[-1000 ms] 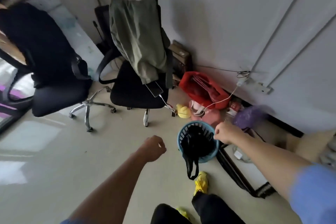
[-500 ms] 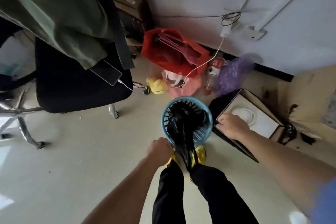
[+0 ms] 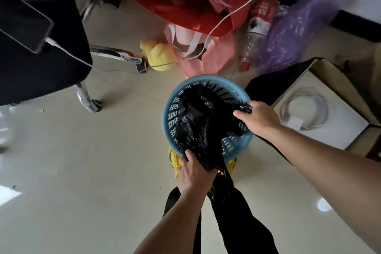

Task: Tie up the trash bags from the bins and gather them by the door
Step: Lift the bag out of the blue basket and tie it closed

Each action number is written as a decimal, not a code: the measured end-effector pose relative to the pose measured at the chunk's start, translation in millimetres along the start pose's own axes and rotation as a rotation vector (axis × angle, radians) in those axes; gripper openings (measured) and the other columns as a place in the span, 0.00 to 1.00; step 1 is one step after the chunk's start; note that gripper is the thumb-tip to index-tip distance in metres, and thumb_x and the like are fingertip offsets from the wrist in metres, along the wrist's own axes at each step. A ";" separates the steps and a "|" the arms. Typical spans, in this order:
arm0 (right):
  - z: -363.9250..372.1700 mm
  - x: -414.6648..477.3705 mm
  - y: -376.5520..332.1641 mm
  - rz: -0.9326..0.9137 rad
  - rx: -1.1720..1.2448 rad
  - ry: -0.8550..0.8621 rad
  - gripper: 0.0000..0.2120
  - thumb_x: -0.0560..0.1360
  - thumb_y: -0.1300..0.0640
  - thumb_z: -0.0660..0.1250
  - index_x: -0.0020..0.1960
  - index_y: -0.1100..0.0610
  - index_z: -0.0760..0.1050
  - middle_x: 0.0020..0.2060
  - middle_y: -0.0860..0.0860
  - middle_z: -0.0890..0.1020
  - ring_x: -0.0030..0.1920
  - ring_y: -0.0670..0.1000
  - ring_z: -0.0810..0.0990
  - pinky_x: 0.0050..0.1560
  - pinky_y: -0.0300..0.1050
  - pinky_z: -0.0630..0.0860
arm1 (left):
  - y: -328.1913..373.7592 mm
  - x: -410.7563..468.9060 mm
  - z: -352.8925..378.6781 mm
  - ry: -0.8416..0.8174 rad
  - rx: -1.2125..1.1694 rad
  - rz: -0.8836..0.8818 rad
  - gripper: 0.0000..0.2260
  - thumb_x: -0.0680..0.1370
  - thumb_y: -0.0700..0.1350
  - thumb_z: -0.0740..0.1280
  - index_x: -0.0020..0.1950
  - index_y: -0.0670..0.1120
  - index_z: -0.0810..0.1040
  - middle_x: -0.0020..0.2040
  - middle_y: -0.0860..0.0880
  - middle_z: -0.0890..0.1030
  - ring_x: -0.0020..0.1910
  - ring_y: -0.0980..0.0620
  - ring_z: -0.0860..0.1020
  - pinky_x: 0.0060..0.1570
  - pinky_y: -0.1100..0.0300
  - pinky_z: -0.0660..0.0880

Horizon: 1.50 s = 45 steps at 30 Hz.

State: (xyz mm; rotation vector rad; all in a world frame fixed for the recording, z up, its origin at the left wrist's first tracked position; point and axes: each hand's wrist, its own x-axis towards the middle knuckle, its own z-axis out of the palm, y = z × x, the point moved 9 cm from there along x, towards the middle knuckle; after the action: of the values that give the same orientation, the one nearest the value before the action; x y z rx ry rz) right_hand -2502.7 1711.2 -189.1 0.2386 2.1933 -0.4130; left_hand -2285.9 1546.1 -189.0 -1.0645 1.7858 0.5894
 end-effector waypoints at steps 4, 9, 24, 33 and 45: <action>27.7 19.3 34.2 0.135 0.356 -0.041 0.04 0.74 0.59 0.66 0.45 0.58 0.80 0.36 0.55 0.84 0.32 0.52 0.84 0.33 0.43 0.80 | -20.3 20.2 19.6 0.070 -0.244 -0.059 0.20 0.70 0.39 0.64 0.60 0.49 0.65 0.47 0.47 0.78 0.45 0.42 0.77 0.44 0.50 0.77; 20.6 6.1 52.1 0.211 0.450 -0.001 0.06 0.72 0.54 0.71 0.41 0.57 0.79 0.29 0.52 0.79 0.26 0.52 0.79 0.33 0.43 0.76 | -23.1 16.9 -4.4 0.119 -0.434 -0.055 0.18 0.70 0.34 0.58 0.55 0.49 0.76 0.43 0.49 0.80 0.40 0.47 0.75 0.41 0.59 0.71; -118.3 -161.0 -47.4 -0.060 0.365 0.090 0.18 0.75 0.46 0.68 0.31 0.55 0.81 0.21 0.43 0.79 0.31 0.53 0.79 0.38 0.48 0.74 | -7.9 -138.5 -184.5 0.184 0.008 0.271 0.28 0.64 0.60 0.71 0.61 0.56 0.67 0.43 0.52 0.77 0.42 0.48 0.76 0.36 0.59 0.68; -170.6 -311.2 -103.6 -0.065 0.618 0.168 0.17 0.70 0.47 0.73 0.29 0.56 0.76 0.17 0.46 0.72 0.18 0.46 0.70 0.18 0.35 0.66 | -108.1 -253.1 -262.5 0.143 -0.154 0.372 0.12 0.77 0.49 0.65 0.35 0.45 0.73 0.31 0.50 0.72 0.32 0.50 0.71 0.30 0.60 0.65; -130.9 -558.2 -270.5 -0.404 0.744 0.044 0.16 0.73 0.47 0.71 0.34 0.54 0.70 0.25 0.49 0.70 0.22 0.47 0.67 0.26 0.40 0.68 | -341.7 -427.4 -391.6 0.428 -0.652 0.659 0.08 0.74 0.46 0.70 0.42 0.42 0.83 0.38 0.45 0.81 0.38 0.49 0.78 0.42 0.58 0.72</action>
State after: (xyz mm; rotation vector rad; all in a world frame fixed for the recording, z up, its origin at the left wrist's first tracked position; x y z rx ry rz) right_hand -2345.0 1495.7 385.9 0.1970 2.0368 -1.4579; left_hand -2102.6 1249.3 386.4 -1.0521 2.4188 1.5137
